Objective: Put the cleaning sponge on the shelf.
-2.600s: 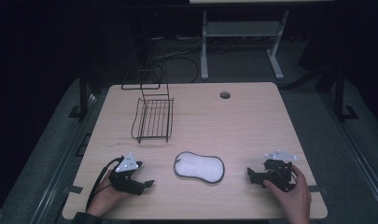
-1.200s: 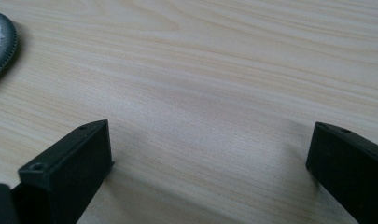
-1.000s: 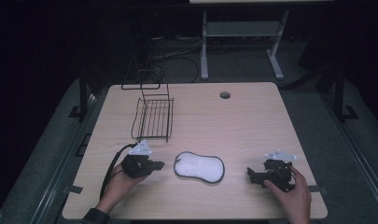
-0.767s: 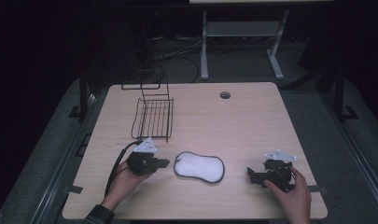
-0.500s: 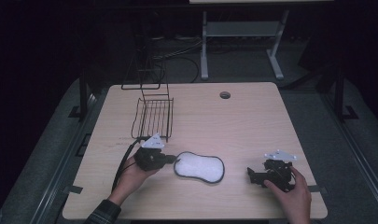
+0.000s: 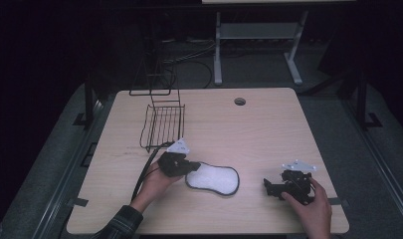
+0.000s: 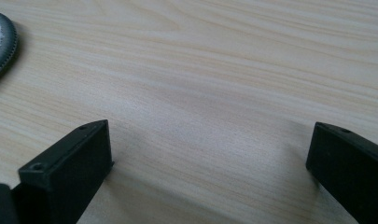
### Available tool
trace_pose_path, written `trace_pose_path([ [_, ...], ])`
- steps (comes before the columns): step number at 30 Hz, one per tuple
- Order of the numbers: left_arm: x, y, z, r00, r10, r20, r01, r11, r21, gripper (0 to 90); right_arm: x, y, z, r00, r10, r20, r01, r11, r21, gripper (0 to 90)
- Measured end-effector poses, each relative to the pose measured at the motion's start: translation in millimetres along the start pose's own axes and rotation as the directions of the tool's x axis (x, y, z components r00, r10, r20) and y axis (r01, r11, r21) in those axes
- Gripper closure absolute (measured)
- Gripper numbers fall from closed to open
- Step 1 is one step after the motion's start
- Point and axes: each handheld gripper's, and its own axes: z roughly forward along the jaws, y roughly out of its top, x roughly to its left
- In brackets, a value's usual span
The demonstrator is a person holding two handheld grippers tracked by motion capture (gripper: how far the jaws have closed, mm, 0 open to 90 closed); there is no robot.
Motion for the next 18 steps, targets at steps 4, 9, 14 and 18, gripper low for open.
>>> trace_pose_path([
  [4, 3.8, -1.0, 8.9, 1.0, -0.006, -0.005, 0.006, 0.9996, 0.027, 89.7, 0.0, 0.0, 0.0, 1.0, 0.0, 0.0, 0.0, 1.0, 0.0, 0.0],
  [9, 6.2, -3.7, 12.5, 0.9998, -0.02, -0.005, 0.021, 0.9986, 0.048, 89.7, 0.0, 0.0, -0.1, 1.0, 0.0, 0.0, 0.0, 1.0, 0.0, 0.0],
  [14, 4.8, -6.7, 9.2, 0.9998, -0.018, -0.007, 0.018, 0.9983, 0.055, 89.7, 0.1, 0.0, 0.0, 1.0, 0.001, 0.0, -0.001, 1.0, 0.0, 0.0],
  [18, 4.7, -9.8, 4.5, 0.9995, -0.027, -0.016, 0.028, 0.9978, 0.061, 89.8, 0.1, 0.0, 0.0, 1.0, 0.002, 0.0, -0.002, 1.0, 0.0, 0.0],
])
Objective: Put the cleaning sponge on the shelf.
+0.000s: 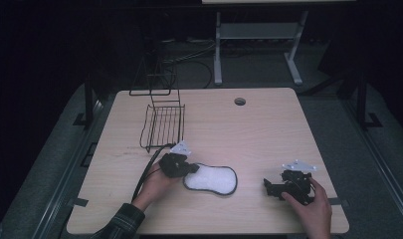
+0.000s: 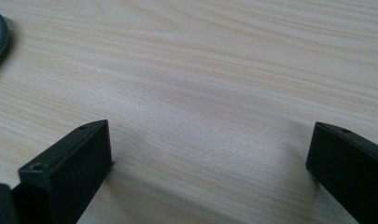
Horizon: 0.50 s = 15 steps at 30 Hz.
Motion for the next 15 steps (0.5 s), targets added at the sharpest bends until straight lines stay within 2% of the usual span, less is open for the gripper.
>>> trace_pose_path([
  [15, -7.4, -19.9, -20.8, 0.9999, -0.011, 0.004, 0.011, 0.9997, 0.022, 89.7, 0.0, 0.0, 0.0, 1.0, 0.0, 0.0, 0.0, 1.0, 0.0, 0.0],
])
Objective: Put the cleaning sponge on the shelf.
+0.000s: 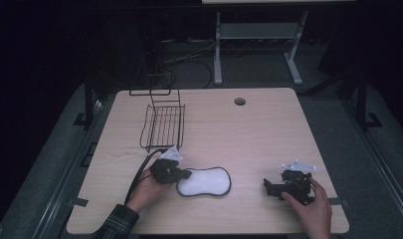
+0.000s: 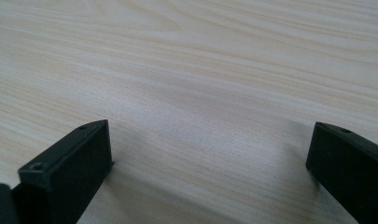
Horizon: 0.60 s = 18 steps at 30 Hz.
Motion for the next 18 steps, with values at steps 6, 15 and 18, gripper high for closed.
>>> trace_pose_path([
  [6, -6.0, -9.2, -7.1, 0.9998, -0.012, 0.018, 0.012, 0.9999, 0.004, 89.7, 0.0, 0.0, 0.0, 1.0, 0.0, 0.0, 0.0, 1.0, 0.0, 0.0],
  [15, -19.0, -25.2, -19.7, 0.9993, -0.02, 0.031, 0.02, 0.9997, 0.011, 89.7, 0.0, 0.0, 0.0, 1.0, 0.0, 0.0, 0.0, 1.0, 0.0, 0.0],
  [18, -23.6, -30.4, -23.5, 0.9992, -0.025, 0.033, 0.024, 0.9997, 0.009, 89.7, 0.0, 0.0, 0.0, 1.0, 0.0, 0.0, 0.0, 1.0, 0.0, 0.0],
])
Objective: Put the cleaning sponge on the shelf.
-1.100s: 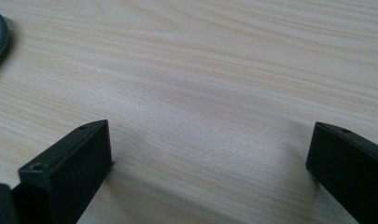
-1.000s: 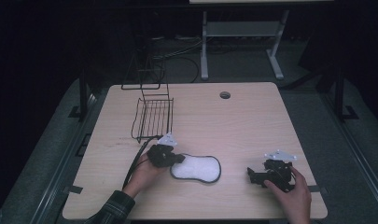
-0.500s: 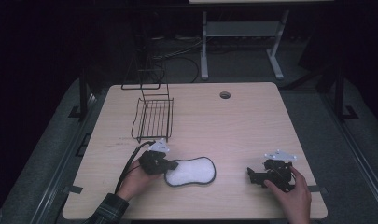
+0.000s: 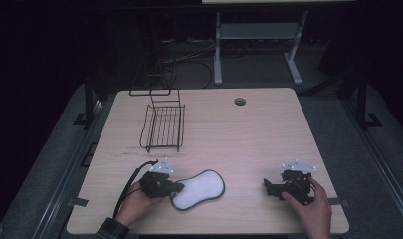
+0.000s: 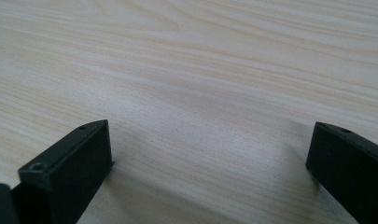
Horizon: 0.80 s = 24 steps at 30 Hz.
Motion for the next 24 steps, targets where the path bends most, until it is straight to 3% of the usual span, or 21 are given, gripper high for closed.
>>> trace_pose_path([
  [7, -0.9, -1.3, -1.6, 1.0, -0.002, -0.002, 0.002, 1.0, -0.004, 89.5, 0.0, 0.0, 0.0, 1.0, -0.001, 0.0, 0.001, 1.0, 0.0, 0.0],
  [11, 0.0, 0.9, -4.2, 0.9999, 0.001, -0.012, -0.001, 0.9997, -0.023, 82.2, 0.0, 0.0, 0.0, 1.0, 0.0, 0.0, 0.0, 1.0, 0.0, 0.0],
  [15, 1.0, 4.5, -5.0, 0.9998, -0.014, -0.014, 0.014, 0.9987, -0.05, 69.7, -0.1, 0.0, 0.0, 1.0, -0.001, 0.0, 0.001, 1.0, 0.0, 0.0],
  [17, 1.4, 6.8, -4.2, 0.9998, -0.017, -0.011, 0.017, 0.9983, -0.055, 59.4, -0.1, 0.0, 0.0, 1.0, -0.001, 0.0, 0.001, 1.0, 0.0, 0.0],
  [18, 1.7, 8.3, -3.4, 0.9998, -0.019, -0.009, 0.019, 0.9983, -0.055, 59.4, -0.1, 0.0, 0.0, 1.0, -0.001, 0.0, 0.001, 1.0, 0.0, 0.0],
  [24, -1.8, 17.7, 3.8, 1.0, 0.007, 0.005, -0.007, 0.9975, -0.071, 40.6, -0.1, 0.0, 0.0, 1.0, -0.001, 0.0, 0.001, 1.0, 0.0, 0.0],
])
